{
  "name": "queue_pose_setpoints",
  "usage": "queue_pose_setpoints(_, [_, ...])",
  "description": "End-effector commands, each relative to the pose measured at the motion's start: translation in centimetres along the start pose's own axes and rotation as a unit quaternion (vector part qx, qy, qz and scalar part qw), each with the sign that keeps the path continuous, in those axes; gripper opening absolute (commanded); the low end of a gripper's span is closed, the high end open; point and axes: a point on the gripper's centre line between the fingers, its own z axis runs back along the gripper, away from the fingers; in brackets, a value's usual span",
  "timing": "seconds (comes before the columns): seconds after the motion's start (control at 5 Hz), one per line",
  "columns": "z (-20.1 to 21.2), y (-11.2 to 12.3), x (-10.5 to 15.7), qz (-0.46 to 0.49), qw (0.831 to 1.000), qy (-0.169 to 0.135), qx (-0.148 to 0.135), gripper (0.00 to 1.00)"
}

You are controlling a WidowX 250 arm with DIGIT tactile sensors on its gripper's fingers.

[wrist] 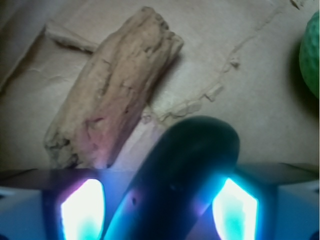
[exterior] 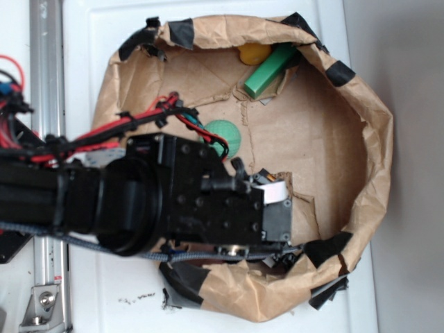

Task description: Grab the plastic pickle.

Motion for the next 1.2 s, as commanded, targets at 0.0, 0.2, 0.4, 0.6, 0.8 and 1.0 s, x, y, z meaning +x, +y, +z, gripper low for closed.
queue_pose_setpoints(0.0, [3.1, 2.2, 1.0, -0.050, 0.995, -0.027, -0.077, 0.00])
queue_pose_setpoints(0.2, [8.0, 2.4, 4.8, -0.139, 0.982, -0.074, -0.108, 0.00])
queue_pose_setpoints(0.4, [13.6, 2.5, 6.1, -0.284, 0.950, -0.122, -0.041, 0.00])
queue_pose_setpoints(0.6, [15.0, 1.6, 4.7, -0.340, 0.932, -0.127, 0.017, 0.00])
queue_pose_setpoints(0.8, [15.1, 2.1, 3.9, -0.352, 0.924, -0.144, 0.032, 0.00])
queue_pose_setpoints(1.0, [14.9, 3.8, 3.5, -0.356, 0.920, -0.156, 0.046, 0.00])
